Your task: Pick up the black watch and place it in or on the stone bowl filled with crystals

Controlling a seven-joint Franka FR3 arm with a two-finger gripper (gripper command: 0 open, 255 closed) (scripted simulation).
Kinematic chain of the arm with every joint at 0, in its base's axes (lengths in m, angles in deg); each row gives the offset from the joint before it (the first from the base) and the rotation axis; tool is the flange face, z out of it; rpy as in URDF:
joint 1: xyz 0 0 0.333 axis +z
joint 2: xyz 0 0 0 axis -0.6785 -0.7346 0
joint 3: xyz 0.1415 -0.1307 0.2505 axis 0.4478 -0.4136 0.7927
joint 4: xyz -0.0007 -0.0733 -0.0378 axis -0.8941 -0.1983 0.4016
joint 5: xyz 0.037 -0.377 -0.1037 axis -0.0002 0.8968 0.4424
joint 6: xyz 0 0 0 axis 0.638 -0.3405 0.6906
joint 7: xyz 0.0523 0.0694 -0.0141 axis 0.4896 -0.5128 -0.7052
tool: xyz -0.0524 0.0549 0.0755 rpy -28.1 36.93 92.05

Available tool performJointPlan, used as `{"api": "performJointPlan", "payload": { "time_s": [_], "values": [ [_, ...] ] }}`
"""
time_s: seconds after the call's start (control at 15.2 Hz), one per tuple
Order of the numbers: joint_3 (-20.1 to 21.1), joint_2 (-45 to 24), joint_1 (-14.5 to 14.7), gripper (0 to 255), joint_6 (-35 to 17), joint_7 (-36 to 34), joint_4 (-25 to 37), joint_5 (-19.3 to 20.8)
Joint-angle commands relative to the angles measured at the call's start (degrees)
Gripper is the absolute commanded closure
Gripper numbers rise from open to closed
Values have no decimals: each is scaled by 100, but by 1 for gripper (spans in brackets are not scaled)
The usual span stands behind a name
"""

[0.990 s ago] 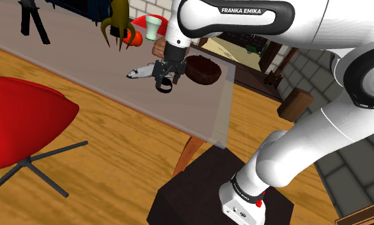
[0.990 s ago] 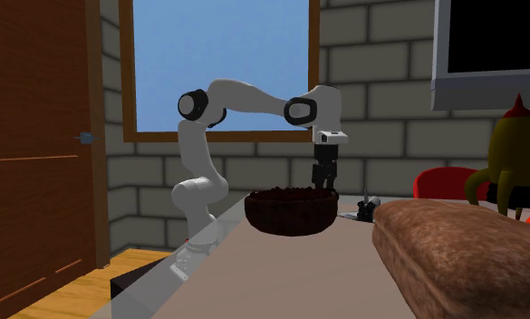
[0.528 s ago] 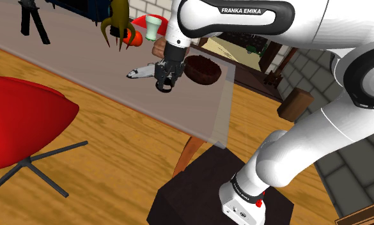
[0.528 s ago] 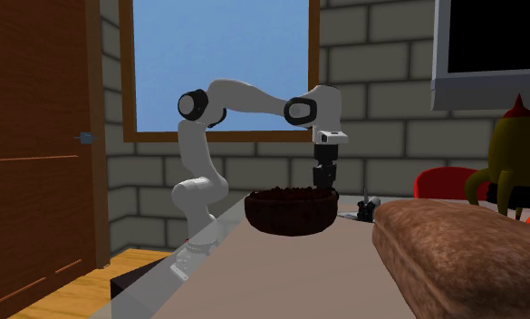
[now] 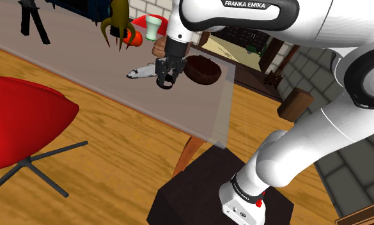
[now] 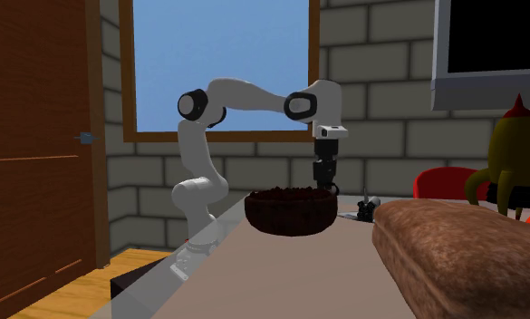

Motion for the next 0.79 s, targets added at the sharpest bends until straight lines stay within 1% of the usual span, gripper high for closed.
{"api": "performJointPlan", "payload": {
  "time_s": [0.0, 0.73],
  "values": [
    [-9, 2, -6, 255, 143, 3, 139, 5],
    [-25, -62, -17, 255, 992, -30, 1052, 25]
  ]
}}
